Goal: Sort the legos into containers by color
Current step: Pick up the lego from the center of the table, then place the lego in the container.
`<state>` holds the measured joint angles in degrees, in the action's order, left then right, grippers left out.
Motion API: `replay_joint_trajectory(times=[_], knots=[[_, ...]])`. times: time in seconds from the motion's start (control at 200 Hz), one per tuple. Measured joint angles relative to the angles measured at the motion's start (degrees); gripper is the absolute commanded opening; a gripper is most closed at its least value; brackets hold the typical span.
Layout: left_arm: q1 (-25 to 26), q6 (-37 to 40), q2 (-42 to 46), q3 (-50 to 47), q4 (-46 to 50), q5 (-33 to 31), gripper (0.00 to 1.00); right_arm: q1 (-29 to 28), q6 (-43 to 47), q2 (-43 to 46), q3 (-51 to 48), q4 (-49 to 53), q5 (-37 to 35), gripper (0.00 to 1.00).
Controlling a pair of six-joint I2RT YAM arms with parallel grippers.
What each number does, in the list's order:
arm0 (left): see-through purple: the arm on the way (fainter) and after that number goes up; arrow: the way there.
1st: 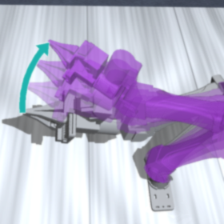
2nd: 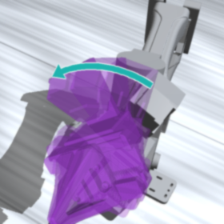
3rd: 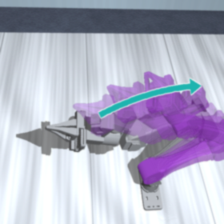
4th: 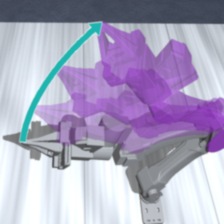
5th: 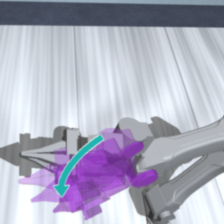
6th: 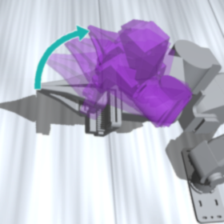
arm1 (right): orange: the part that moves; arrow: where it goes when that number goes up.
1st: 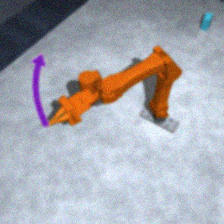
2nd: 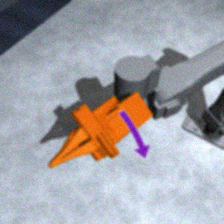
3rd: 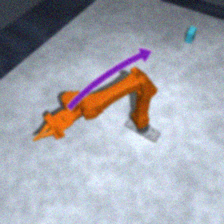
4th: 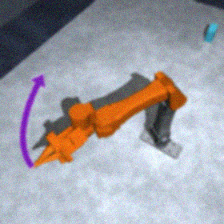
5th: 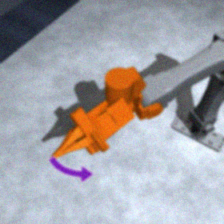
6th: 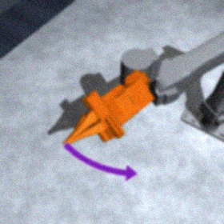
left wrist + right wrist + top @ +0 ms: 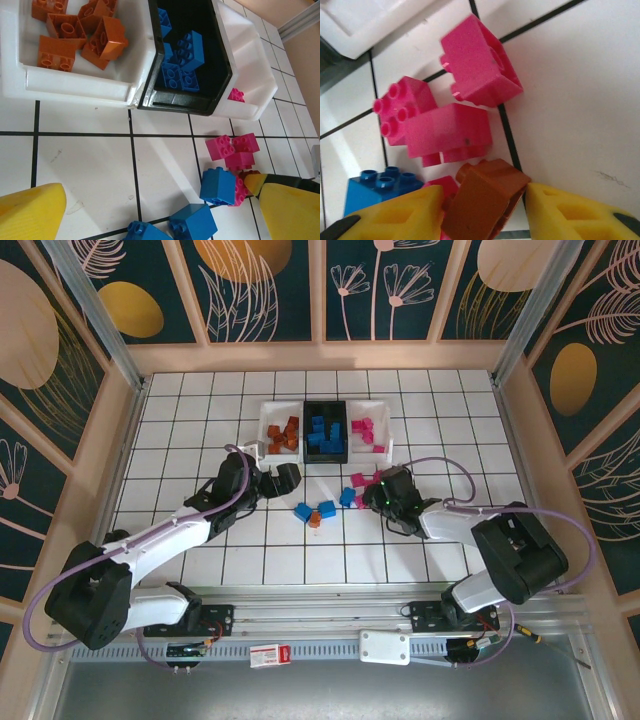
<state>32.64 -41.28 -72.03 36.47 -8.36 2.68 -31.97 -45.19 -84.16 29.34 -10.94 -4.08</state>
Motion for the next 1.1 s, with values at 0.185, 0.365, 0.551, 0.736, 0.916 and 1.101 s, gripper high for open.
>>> replay_joint_trajectory(times=[0.185, 0.365, 0.551, 0.736, 0.916, 1.101], knots=[[0.0, 0.0, 0.0, -0.1, 0.0, -0.2, 0.98, 1.6, -0.2, 0.0, -1.2, -2.8, 0.3, 0.31], [0.0, 0.0, 0.0, -0.1, 0.0, -0.2, 0.99, 3.1, 1.0, 2.3, -2.6, -2.8, 0.0, 0.19], [0.0, 0.0, 0.6, -0.4, 1.1, -1.9, 0.99, 3.7, 4.9, 9.1, -4.0, 1.5, -0.3, 0.17], [0.0, 0.0, 5.0, -0.7, 5.9, -8.7, 0.99, 2.6, 11.1, 17.5, -2.0, 5.0, 1.3, 0.15], [0.0, -0.2, 10.6, -2.2, 9.5, -16.0, 0.99, -4.5, 16.8, 11.5, 11.6, 6.5, 4.3, 0.14], [0.0, -1.0, 12.2, -4.2, 12.2, -18.4, 0.99, -10.5, 22.2, -8.2, 33.1, 5.0, 7.3, 0.14]])
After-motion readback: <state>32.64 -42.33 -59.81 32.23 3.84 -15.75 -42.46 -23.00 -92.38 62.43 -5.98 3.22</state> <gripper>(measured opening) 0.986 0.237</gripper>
